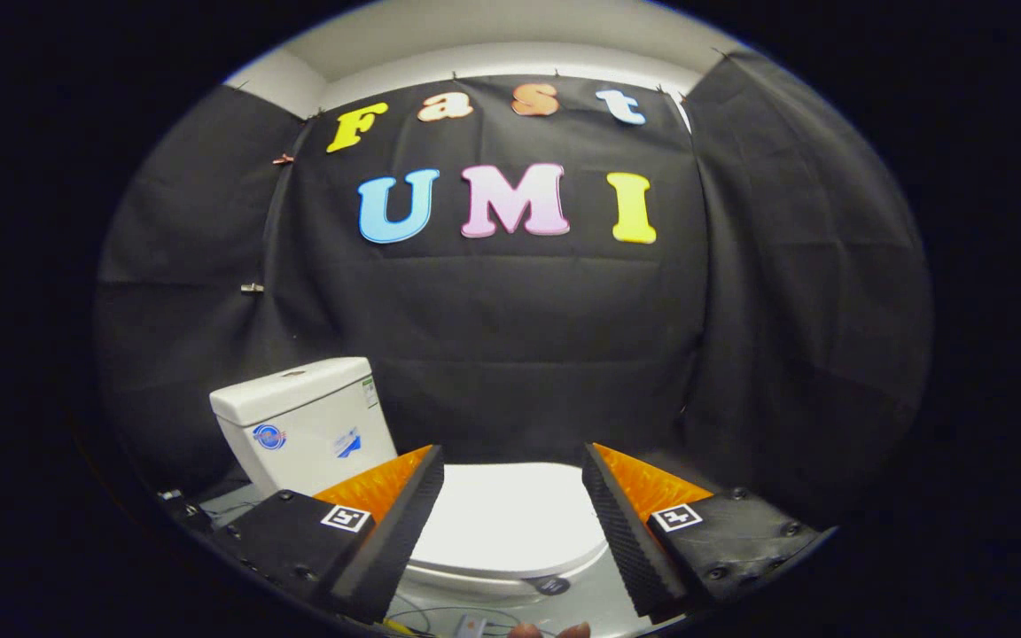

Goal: Open the toilet lid.

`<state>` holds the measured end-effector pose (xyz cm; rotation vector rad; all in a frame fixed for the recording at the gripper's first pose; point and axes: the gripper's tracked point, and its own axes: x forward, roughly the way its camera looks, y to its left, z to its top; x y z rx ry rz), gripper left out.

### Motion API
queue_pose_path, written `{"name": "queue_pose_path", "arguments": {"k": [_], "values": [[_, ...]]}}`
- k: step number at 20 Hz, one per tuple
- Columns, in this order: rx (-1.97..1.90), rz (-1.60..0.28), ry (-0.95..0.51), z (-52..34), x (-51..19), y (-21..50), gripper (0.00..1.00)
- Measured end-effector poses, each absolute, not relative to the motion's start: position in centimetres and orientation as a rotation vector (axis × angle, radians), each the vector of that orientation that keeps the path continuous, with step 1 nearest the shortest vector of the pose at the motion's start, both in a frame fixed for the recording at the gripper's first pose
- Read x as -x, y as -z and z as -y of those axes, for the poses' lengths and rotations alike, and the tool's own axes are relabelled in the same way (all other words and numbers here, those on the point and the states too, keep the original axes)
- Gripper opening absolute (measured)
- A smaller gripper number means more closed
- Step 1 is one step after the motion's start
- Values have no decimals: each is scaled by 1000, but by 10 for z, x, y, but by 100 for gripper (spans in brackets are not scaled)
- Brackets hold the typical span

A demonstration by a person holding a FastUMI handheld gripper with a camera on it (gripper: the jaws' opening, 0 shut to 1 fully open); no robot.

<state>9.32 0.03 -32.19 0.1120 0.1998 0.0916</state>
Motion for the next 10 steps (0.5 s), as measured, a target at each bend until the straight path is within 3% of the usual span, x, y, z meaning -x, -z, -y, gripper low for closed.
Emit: {"name": "queue_pose_path", "arguments": {"k": [10], "values": [[-654, -661, -71, 45, -91, 510, 99]]}}
